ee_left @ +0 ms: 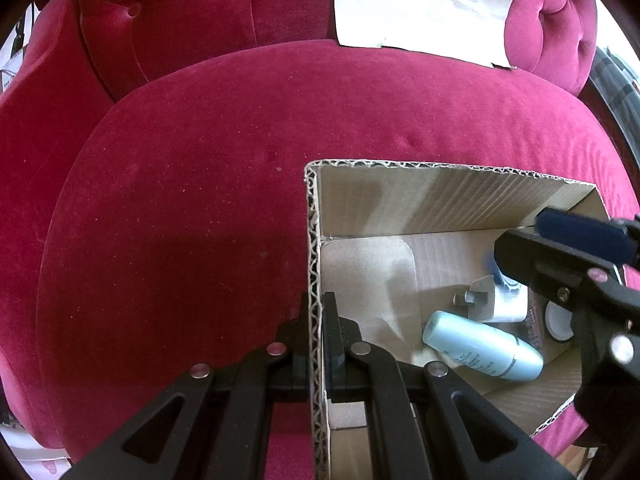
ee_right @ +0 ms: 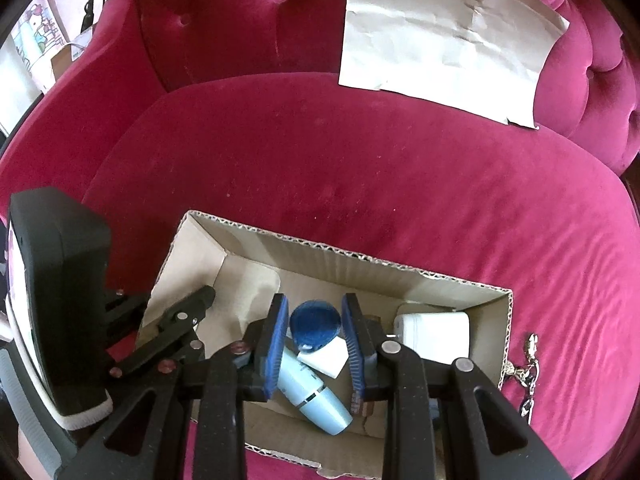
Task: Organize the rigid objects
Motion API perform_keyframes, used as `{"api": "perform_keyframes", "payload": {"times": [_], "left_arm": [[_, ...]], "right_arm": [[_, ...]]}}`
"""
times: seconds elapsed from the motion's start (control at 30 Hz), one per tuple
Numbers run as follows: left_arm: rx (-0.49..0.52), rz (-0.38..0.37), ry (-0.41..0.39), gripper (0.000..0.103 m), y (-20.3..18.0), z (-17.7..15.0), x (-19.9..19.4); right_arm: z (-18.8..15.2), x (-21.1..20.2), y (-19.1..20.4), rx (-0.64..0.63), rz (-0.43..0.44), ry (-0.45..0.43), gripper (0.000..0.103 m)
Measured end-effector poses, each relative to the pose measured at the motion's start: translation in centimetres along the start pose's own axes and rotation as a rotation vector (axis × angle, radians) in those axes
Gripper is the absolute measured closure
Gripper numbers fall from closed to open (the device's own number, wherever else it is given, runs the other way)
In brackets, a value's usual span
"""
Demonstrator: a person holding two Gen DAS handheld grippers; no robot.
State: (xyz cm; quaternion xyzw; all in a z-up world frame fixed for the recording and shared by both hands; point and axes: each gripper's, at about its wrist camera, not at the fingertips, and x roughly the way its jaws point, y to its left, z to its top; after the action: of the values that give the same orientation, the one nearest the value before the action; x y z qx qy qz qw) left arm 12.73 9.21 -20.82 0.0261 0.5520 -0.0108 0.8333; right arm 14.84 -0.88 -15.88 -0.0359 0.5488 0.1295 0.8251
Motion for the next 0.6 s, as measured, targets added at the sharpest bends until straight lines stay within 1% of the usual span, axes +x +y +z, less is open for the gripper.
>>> {"api": "perform_keyframes", "payload": {"times": [0.03,0.07,0.1,0.13,0.2,0.27,0.33,0.5,0.6], "left_arm": [[0.000,0.000,0.000,0.100,0.0,0.0,0.0],[-0.002,-0.001,0.000,0.100,0.0,0.0,0.0],[-0.001,-0.001,0.000,0.100,0.0,0.0,0.0],[-0.001,0.000,0.000,0.100,-0.1,0.0,0.0],[-0.002,0.000,0.000,0.100,-0.1,0.0,0.0],[-0.002,0.000,-0.001,0.100,-0.2,0.0,0.0],[-0.004,-0.002,-0.001,0.100,-0.2,0.0,0.0],[-0.002,0.000,-0.002,0.100,-0.1,-0.2,0.0],[0.001,0.003,-0.003,0.100,-0.1,-0.2,-0.1]], "right_arm": [[0.0,-0.1,0.1,-0.002,-0.008,-0.007,0.059],[0.0,-0.3,0.0,0.000,-0.020,-0.024,0.052],[0.0,-0.5,0.0,0.001,-0.025,-0.035,0.047],[0.0,-0.7,0.0,0.001,-0.031,-0.043,0.039],[0.0,-0.8,-0.1,0.000,-0.039,-0.044,0.028],[0.1,-0.9,-0.4,0.007,-0.050,-0.048,0.024],[0.2,-0.7,-0.7,0.011,-0.063,-0.039,0.014],[0.1,-0.7,-1.5,0.021,-0.087,-0.036,0.003],[0.2,-1.1,-1.9,0.024,-0.093,-0.048,0.000]]}}
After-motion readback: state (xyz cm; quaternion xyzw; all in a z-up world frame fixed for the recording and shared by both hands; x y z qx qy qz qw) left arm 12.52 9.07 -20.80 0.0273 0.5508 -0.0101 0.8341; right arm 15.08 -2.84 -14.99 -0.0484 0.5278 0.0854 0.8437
